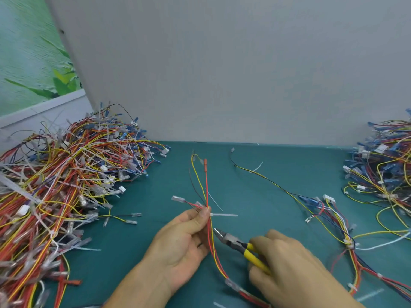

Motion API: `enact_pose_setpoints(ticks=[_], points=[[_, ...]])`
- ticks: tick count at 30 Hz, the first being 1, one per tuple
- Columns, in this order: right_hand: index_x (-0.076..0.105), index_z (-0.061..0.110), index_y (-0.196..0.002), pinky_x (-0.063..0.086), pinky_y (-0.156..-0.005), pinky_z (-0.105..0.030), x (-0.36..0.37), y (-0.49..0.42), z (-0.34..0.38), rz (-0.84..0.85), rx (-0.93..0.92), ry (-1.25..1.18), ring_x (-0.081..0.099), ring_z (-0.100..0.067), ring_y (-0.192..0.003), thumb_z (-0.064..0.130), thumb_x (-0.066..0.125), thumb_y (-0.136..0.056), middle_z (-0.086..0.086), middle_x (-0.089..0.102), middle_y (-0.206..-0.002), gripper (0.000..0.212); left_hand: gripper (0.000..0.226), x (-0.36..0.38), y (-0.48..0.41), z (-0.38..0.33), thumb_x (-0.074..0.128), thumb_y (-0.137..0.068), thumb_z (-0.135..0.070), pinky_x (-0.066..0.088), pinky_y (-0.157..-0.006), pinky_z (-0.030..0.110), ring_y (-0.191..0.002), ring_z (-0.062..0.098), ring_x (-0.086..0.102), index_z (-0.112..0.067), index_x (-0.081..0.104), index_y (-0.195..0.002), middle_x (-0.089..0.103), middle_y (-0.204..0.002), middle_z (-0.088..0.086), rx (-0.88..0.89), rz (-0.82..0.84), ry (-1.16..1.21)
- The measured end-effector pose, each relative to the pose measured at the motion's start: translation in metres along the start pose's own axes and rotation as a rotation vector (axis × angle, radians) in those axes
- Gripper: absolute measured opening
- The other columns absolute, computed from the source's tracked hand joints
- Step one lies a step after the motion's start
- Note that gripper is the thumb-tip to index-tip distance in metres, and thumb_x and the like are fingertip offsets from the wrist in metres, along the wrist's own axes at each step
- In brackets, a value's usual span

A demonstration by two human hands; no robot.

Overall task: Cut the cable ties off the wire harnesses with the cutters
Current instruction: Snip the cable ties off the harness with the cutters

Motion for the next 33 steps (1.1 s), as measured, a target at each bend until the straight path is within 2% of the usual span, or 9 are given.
enact_pose_setpoints(ticks=[2, 4, 8, 13, 24, 29, 33], points=[[0.039, 0.023, -0.087, 0.044, -0.074, -0.032, 0.001, 0.000, 0.001, -0.030, 0.002, -0.012, 0.052, -0.020, -0.098, 0.048, 0.040, -0.085, 0.005, 0.040, -0.094, 0.025, 0.007, 0.000, 0.000, -0.003, 0.067, -0.065, -0.009, 0.036, -0.041, 0.020, -0.044, 0.009, 0.045, -0.008, 0.064, -0.071, 0.050, -0.054, 0.003, 0.019, 0.004, 0.012], [0.040, 0.022, -0.088, 0.046, -0.076, -0.032, 0.001, 0.000, 0.001, -0.050, 0.005, -0.027, 0.052, -0.019, -0.096, 0.048, 0.040, -0.087, 0.005, 0.041, -0.094, 0.026, 0.003, 0.000, 0.000, -0.002, 0.067, -0.064, -0.005, 0.038, -0.037, 0.019, -0.045, 0.010, 0.049, -0.007, 0.066, -0.067, 0.055, -0.057, 0.004, 0.002, -0.008, 0.051], [0.040, 0.024, -0.079, 0.046, -0.078, -0.034, -0.006, 0.000, -0.001, -0.094, 0.011, -0.079, 0.050, -0.018, -0.089, 0.044, 0.041, -0.085, 0.005, 0.042, -0.087, 0.020, 0.008, 0.002, 0.004, 0.000, 0.069, -0.062, -0.003, 0.050, -0.041, 0.020, -0.046, 0.011, 0.058, -0.007, 0.070, -0.056, 0.062, -0.059, 0.007, -0.034, -0.024, 0.085], [0.037, 0.026, -0.074, 0.045, -0.073, -0.032, -0.007, -0.001, 0.002, -0.091, 0.026, -0.082, 0.050, -0.017, -0.087, 0.046, 0.045, -0.081, 0.007, 0.042, -0.086, 0.022, 0.001, 0.000, 0.004, 0.002, 0.069, -0.060, -0.001, 0.054, -0.044, 0.023, -0.049, 0.014, 0.064, -0.002, 0.069, -0.062, 0.065, -0.063, 0.011, -0.051, -0.057, 0.112], [0.039, 0.024, -0.085, 0.044, -0.069, -0.031, -0.010, -0.003, 0.004, -0.184, 0.031, -0.017, 0.051, -0.021, -0.087, 0.044, 0.044, -0.082, 0.006, 0.039, -0.089, 0.021, 0.005, 0.003, 0.007, 0.001, 0.069, -0.060, -0.002, 0.055, -0.045, 0.024, -0.050, 0.015, 0.065, -0.003, 0.072, -0.056, 0.066, -0.062, 0.010, -0.054, -0.049, 0.094], [0.040, 0.023, -0.095, 0.035, -0.061, -0.032, -0.013, -0.002, 0.010, -0.249, 0.015, 0.105, 0.047, -0.024, -0.085, 0.042, 0.038, -0.089, 0.004, 0.037, -0.093, 0.020, 0.005, 0.003, 0.005, 0.000, 0.069, -0.060, -0.002, 0.055, -0.044, 0.024, -0.049, 0.015, 0.065, -0.003, 0.073, -0.056, 0.066, -0.061, 0.011, -0.039, -0.053, 0.096], [0.044, 0.025, -0.108, 0.028, -0.062, -0.032, -0.016, -0.002, 0.016, -0.280, 0.022, 0.230, 0.037, -0.026, -0.081, 0.038, 0.038, -0.092, 0.004, 0.033, -0.095, 0.021, 0.004, 0.002, 0.005, 0.002, 0.069, -0.060, -0.002, 0.055, -0.045, 0.025, -0.050, 0.016, 0.065, -0.003, 0.072, -0.058, 0.065, -0.061, 0.011, -0.025, -0.055, 0.074]])
Point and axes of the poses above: each hand's wrist, its own y-axis away from the middle knuckle, its own x-axis out of the palm, z = x × y, the point moved 6 cm from there along -y, towards the middle knuckle
